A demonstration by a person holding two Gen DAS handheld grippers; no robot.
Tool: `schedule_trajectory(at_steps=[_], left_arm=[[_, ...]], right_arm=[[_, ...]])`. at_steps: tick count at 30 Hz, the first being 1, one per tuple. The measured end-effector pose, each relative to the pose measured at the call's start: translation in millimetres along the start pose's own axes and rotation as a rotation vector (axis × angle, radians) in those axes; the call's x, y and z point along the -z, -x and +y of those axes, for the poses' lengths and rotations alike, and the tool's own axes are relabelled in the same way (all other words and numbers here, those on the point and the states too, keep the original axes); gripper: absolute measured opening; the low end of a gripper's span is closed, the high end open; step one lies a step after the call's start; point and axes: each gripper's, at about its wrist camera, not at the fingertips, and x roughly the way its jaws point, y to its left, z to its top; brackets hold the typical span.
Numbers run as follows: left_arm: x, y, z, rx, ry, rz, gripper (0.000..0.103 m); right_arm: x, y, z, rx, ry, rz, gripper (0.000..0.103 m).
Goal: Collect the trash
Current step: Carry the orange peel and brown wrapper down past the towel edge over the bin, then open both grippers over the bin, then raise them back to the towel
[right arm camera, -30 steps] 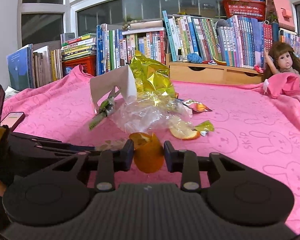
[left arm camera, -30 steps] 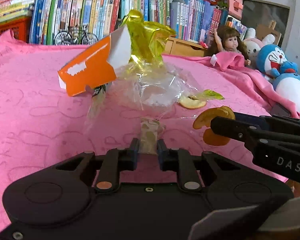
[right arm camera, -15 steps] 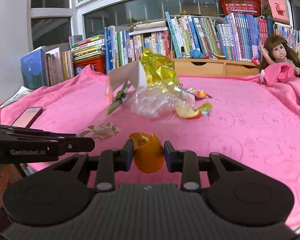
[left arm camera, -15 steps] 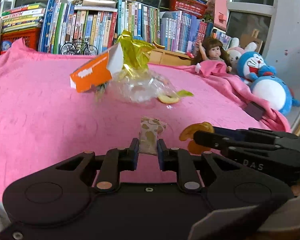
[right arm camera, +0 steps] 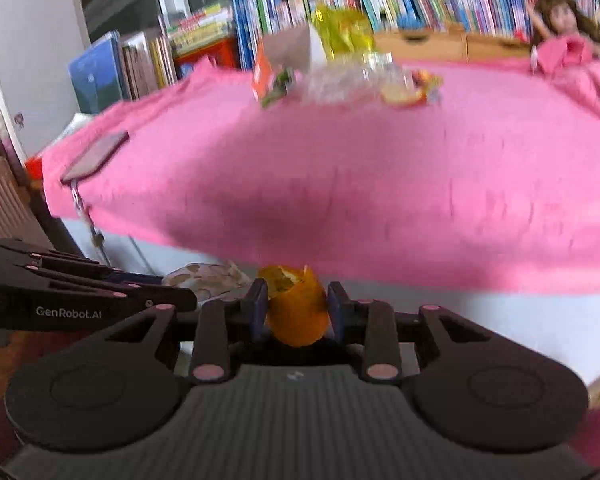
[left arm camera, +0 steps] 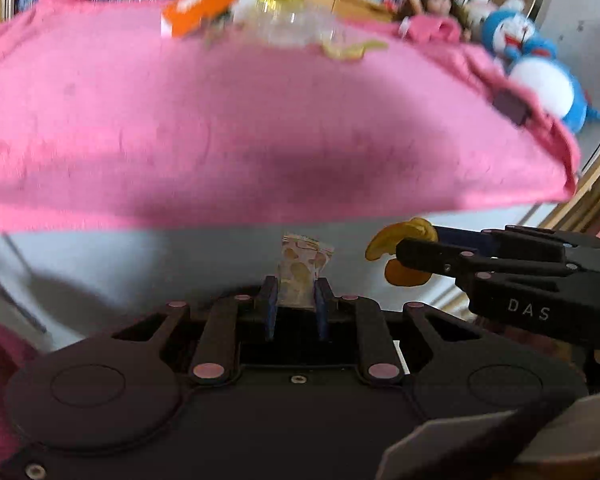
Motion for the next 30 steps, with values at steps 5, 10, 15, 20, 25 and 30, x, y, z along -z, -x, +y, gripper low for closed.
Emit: schedule_trajectory(at_steps=[5, 10, 15, 20, 25, 30], left_arm=[[15.6, -20.8, 3.3, -0.039, 0.001, 0.079, 0.018], [28.3, -38.6, 6.1, -0.051, 0.008, 0.157, 0.018], [38.2, -50.3, 9.0, -0.067, 0.012, 0.222, 0.018], [41.6, -53.9, 9.5, -0.076, 0.017, 0.239, 0.019], [38.4, -54.2, 7.9, -0.091, 0.025, 0.23, 0.047], [29.7, -51.4, 3.3, -0.112, 0.014, 0.22, 0.052]], right_arm=[[16.9, -14.2, -3.1, 0.003, -0.017, 0.066, 0.038], [30.1, -29.2, -3.2, 0.014, -0.027, 0.128, 0.038], [39.5, -39.8, -3.5, 0.021, -0.037, 0.179, 0.039], [39.9, -45.4, -2.0, 0.027, -0.048, 0.2, 0.049], [37.4, -44.4, -1.3, 0.019, -0.039, 0.189, 0.061], [34.2, -40.5, -3.1, 0.018, -0.036, 0.178, 0.061]])
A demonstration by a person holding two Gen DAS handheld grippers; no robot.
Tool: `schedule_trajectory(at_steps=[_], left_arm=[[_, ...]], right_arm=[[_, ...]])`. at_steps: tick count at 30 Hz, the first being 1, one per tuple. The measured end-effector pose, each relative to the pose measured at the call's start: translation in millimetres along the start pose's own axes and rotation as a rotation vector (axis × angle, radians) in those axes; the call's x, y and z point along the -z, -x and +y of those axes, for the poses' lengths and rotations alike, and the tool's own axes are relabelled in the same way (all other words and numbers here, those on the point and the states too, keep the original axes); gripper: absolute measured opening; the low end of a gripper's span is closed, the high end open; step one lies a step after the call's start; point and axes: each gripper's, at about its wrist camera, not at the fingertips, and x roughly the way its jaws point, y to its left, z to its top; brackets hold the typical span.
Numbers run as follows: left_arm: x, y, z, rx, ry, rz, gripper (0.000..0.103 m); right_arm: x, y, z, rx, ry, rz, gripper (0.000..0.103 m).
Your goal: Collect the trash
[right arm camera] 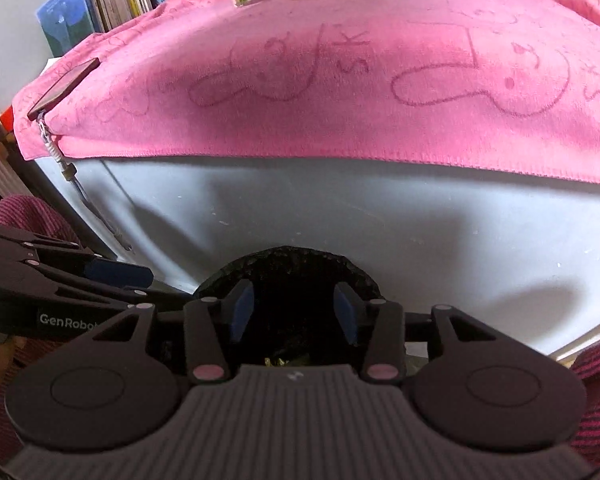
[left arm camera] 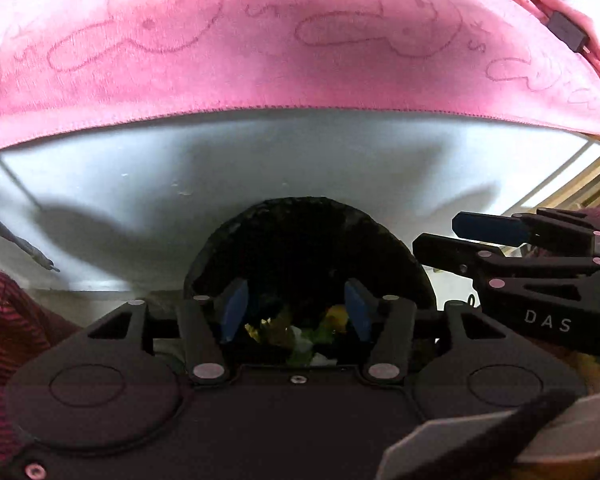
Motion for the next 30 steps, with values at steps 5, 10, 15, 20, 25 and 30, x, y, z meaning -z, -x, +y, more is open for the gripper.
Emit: schedule_trajectory(at_steps=[5, 10, 15, 20, 25, 30], left_arm=[[-8.0, 13.3, 0.0, -0.01, -0.005, -0.037, 0.053], [-25.3, 38.0, -0.3, 0.007, -0.009, -0.123, 0.056], [-51.5, 72.7, 1.5, 0.019, -0.019, -0.265, 0.065], [-89.4, 93.9, 1.5, -0.001, -0.041, -0.413, 0.075], [-142.1, 89.4, 0.7, 0.023, -0.023, -0.507, 0.079], [-199.7, 61.3, 0.7, 0.053, -0.006, -0.526, 0.083]], right_arm=[[-9.3, 12.7, 2.1, 0.0, 0.024, -0.039, 0.062], [-28.2, 32.9, 3.0, -0.01, 0.05, -0.11, 0.064], [-58.5, 53.3, 2.1, 0.008, 0.072, -0.208, 0.066], [-97.2, 58.5, -6.1, 0.081, 0.097, -0.32, 0.07], [-146.0, 42.4, -23.5, 0.162, 0.088, -0.389, 0.073], [-191.2, 14.3, -51.8, 0.25, 0.037, -0.399, 0.073]])
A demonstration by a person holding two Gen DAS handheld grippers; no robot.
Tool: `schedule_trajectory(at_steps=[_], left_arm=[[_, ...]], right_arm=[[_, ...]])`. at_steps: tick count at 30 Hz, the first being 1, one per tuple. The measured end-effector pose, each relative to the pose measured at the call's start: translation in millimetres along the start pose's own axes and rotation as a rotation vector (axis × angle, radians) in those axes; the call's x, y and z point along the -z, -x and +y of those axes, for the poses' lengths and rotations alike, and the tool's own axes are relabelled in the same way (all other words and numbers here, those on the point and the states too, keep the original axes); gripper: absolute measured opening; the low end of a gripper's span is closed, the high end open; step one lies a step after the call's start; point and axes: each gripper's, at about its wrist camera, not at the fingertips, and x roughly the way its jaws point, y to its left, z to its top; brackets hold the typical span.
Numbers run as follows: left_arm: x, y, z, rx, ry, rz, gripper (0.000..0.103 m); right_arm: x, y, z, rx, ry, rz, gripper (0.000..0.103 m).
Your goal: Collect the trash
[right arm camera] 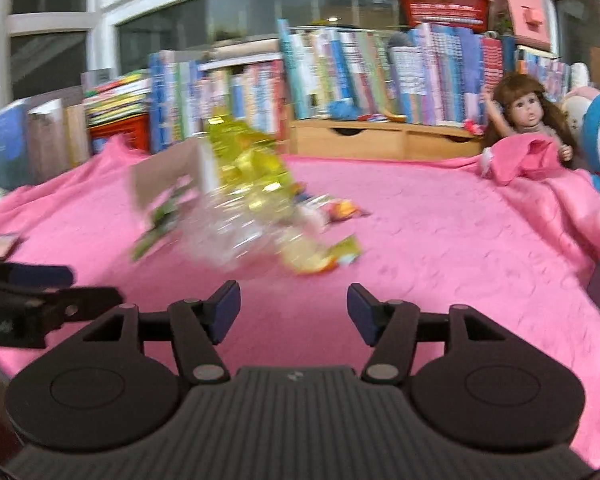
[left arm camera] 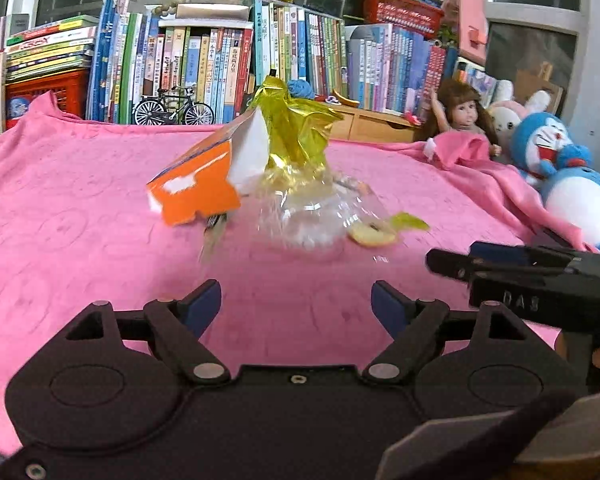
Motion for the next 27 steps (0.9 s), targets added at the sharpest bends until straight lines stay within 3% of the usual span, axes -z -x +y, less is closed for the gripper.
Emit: schedule_trajectory(at_steps=[4, 7, 11, 15, 16, 17, 18, 19, 20, 22, 24, 27], left_arm=[[-13.6, -49.5, 5.5, -0.002, 0.018, 0.015, 0.086], [-20.6, -74.9, 14.3, 0.005, 0.09, -0.007, 0.087], [-30.5, -99.3, 23.1, 0.071, 0.152, -0.039, 0.091], [-34.9, -121.9, 21.5, 0.051, 0.141, -0.021, 0.091], [-34.4, -125.8, 20.4, 0.047, 0.13, -0.024, 0.088], [-34.0, -129.3, 19.7, 0.043, 0.121, -0.021, 0.085], [-32.3, -129.1, 17.8, 0.033, 0.114, -0.018, 0.073], [-31.4, -127.7, 17.1, 0.012, 0.107, -0.024, 0.057], [-30.4, -124.2, 17.0, 0.003, 0.101, -0.035, 0.05], [-28.5, -116.4, 18.9, -0.002, 0.094, -0.042, 0.02], [-28.1, -110.1, 24.2, -0.005, 0.103, -0.035, 0.011], [-25.3, -97.9, 32.2, 0.022, 0.149, -0.027, 0.008]], right_arm=[[-15.2, -41.3, -29.9, 0.044, -0.094, 0.042, 0.073], [-21.0, -66.8, -46.6, 0.032, -0.142, 0.1, 0.059], [-23.3, -92.0, -50.7, 0.0, -0.155, 0.134, 0.059], [-24.3, -115.8, -40.0, -0.031, -0.129, 0.165, 0.062], [-24.6, -120.2, -37.1, -0.031, -0.124, 0.172, 0.059], [-24.5, -123.5, -34.8, -0.034, -0.125, 0.178, 0.05], [-23.6, -125.2, -33.6, -0.038, -0.135, 0.176, 0.044], [-23.0, -124.0, -33.0, -0.051, -0.146, 0.175, 0.03], [-22.3, -121.5, -32.4, -0.065, -0.155, 0.17, 0.019], [-20.8, -114.3, -29.4, -0.06, -0.148, 0.146, 0.013], [-20.3, -105.5, -28.4, -0.068, -0.14, 0.124, 0.009], [-20.9, -87.6, -27.3, -0.081, -0.131, 0.084, 0.006]])
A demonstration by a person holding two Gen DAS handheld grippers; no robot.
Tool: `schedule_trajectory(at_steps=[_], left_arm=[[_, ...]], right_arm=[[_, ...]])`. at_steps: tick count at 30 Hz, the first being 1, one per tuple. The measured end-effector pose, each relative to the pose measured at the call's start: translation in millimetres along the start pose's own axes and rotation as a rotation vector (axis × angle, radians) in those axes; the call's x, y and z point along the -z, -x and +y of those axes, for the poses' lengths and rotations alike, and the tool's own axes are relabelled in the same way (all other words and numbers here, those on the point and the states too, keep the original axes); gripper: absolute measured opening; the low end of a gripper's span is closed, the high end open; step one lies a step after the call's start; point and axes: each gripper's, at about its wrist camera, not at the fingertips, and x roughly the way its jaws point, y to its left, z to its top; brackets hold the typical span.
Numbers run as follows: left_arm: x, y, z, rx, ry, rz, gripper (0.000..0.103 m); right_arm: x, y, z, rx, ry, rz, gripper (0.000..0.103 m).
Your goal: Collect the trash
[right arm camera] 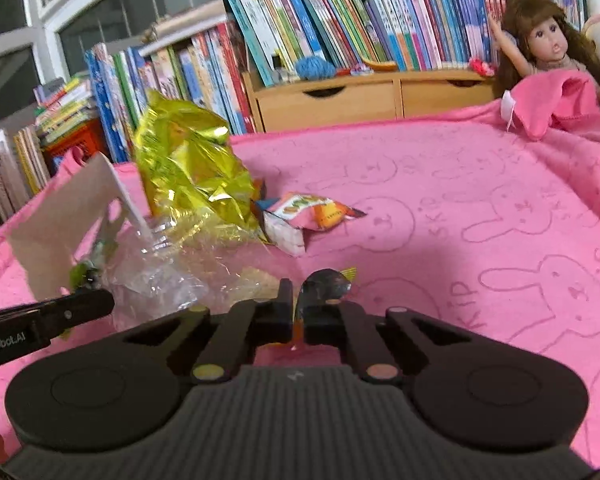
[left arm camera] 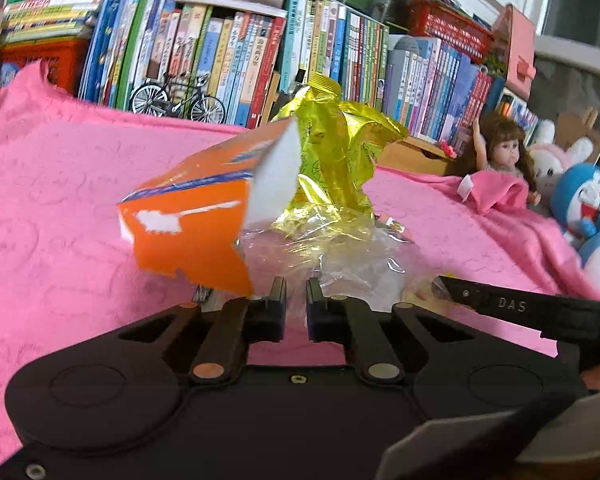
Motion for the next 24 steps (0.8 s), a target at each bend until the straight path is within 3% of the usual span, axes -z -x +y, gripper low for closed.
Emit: schedule_trajectory(at_steps=[6, 11, 12, 14, 15, 16, 20, 21, 23, 24], left_arm=[[5.1, 40.8, -5.5, 0.042, -0.029, -0.049, 0.004], [14.0, 72.5, -14.8, 0.091, -0.075, -0.069, 0.007], [16.6, 75.8, -18.0, 0.093, -0.1, -0.074, 0.011], [22.6, 77.4, -25.2, 0.081, -0.148, -0.091, 0.039], [25.2, 76.2, -28.1, 0.071, -0.161, -0.1, 0.066], [27.4, 73.9, -30.5, 0.064, -0.166, -0.114, 0.077], [30.3, 58.8, -41.9, 0.094, -0.188, -0.08, 0.083], [30.9, 55.3, -45.5, 0.102, -0.2, -0.074, 0.085], [32.3, 45.9, -55.1, 0.109, -0.245, -0.083, 0.089], [32.7, 40.9, -59.4, 0.101, -0.269, -0.093, 0.092]], right_arm=[[-0.1, 36.1, 5.5, -0.018, 0.036, -0.065, 0.005], [4.9, 54.5, 10.6, -0.017, 0.094, -0.075, 0.005], [6.1, 54.8, 11.2, -0.004, 0.107, -0.072, 0.005], [8.2, 52.0, 9.7, 0.001, 0.113, -0.049, 0.007], [9.2, 50.6, 8.6, 0.002, 0.107, -0.042, 0.008], [10.2, 49.6, 7.6, 0.011, 0.1, -0.04, 0.012], [10.4, 45.4, 0.8, 0.014, 0.08, -0.029, 0.014], [9.1, 43.6, -1.4, 0.013, 0.075, -0.024, 0.018], [5.1, 39.2, -5.6, 0.015, 0.064, -0.017, 0.036], [2.1, 36.0, -8.6, 0.014, 0.053, -0.013, 0.036]])
